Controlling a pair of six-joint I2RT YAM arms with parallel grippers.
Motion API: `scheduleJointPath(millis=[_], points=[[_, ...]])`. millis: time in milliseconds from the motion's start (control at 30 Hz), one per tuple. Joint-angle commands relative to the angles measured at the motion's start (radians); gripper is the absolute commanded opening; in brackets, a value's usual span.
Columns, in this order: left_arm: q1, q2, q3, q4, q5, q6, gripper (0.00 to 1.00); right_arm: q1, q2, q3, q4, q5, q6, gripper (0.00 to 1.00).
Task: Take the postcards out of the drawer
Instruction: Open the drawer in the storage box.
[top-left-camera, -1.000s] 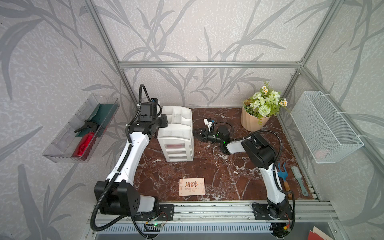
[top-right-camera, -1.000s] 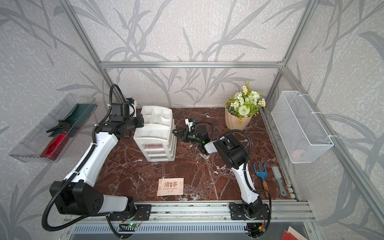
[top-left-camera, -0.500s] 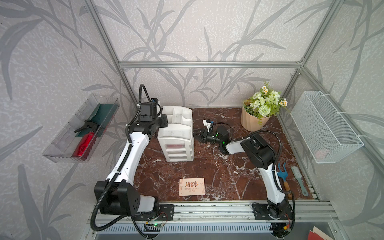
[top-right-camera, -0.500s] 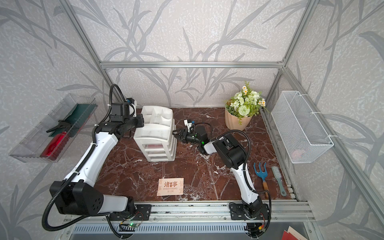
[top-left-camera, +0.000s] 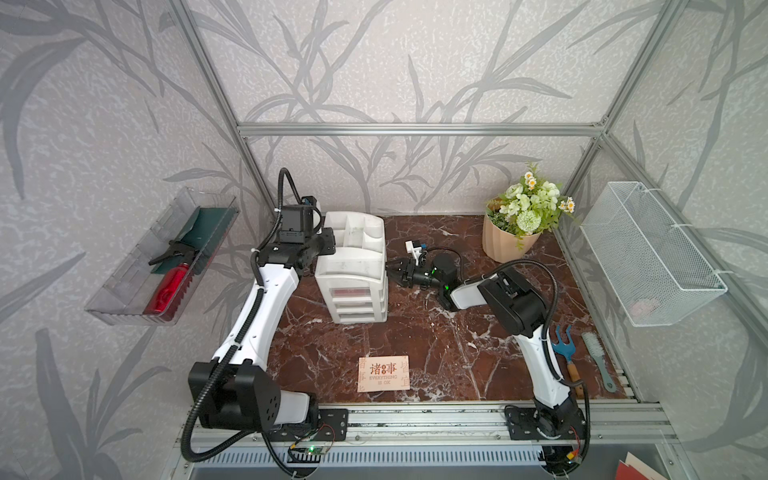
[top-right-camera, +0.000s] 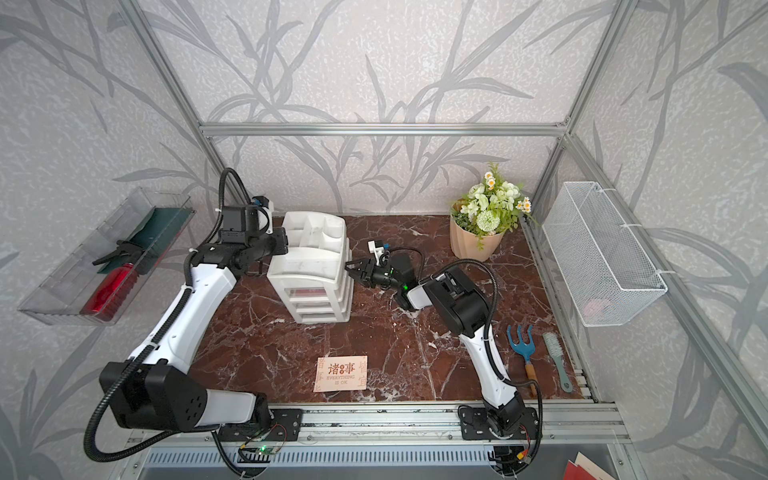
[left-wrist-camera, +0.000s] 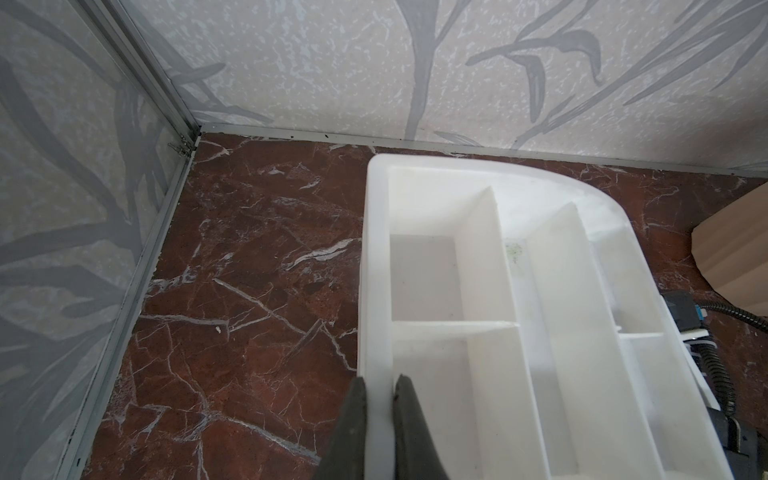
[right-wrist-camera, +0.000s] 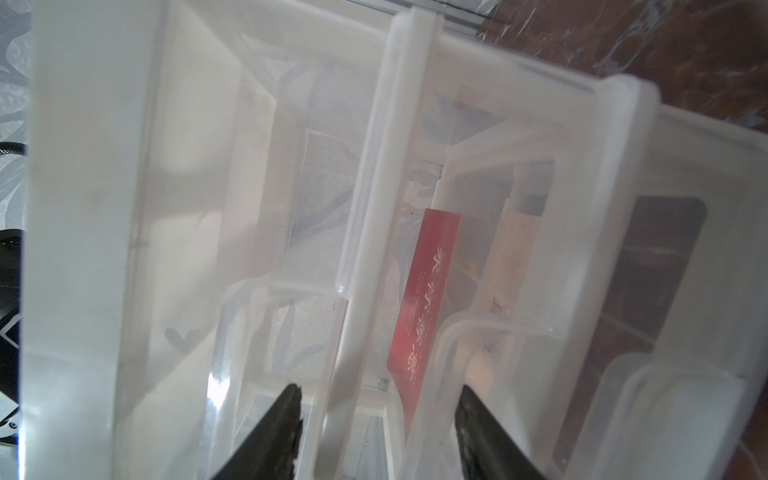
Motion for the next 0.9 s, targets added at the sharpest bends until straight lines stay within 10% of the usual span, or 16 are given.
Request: scheduleJointPath(millis=[0, 867], points=[[-0.019, 0.031, -0.032, -0.067, 0.078, -0.001, 0.01, 0.023, 0.013, 0.026, 0.053, -0.022, 0.015, 0.56], [-0.026, 0.049, -0.023, -0.092, 0.04, 0.02, 0.0, 0.006, -0.024, -0.004, 0.201, -0.027, 0.123, 0.51]])
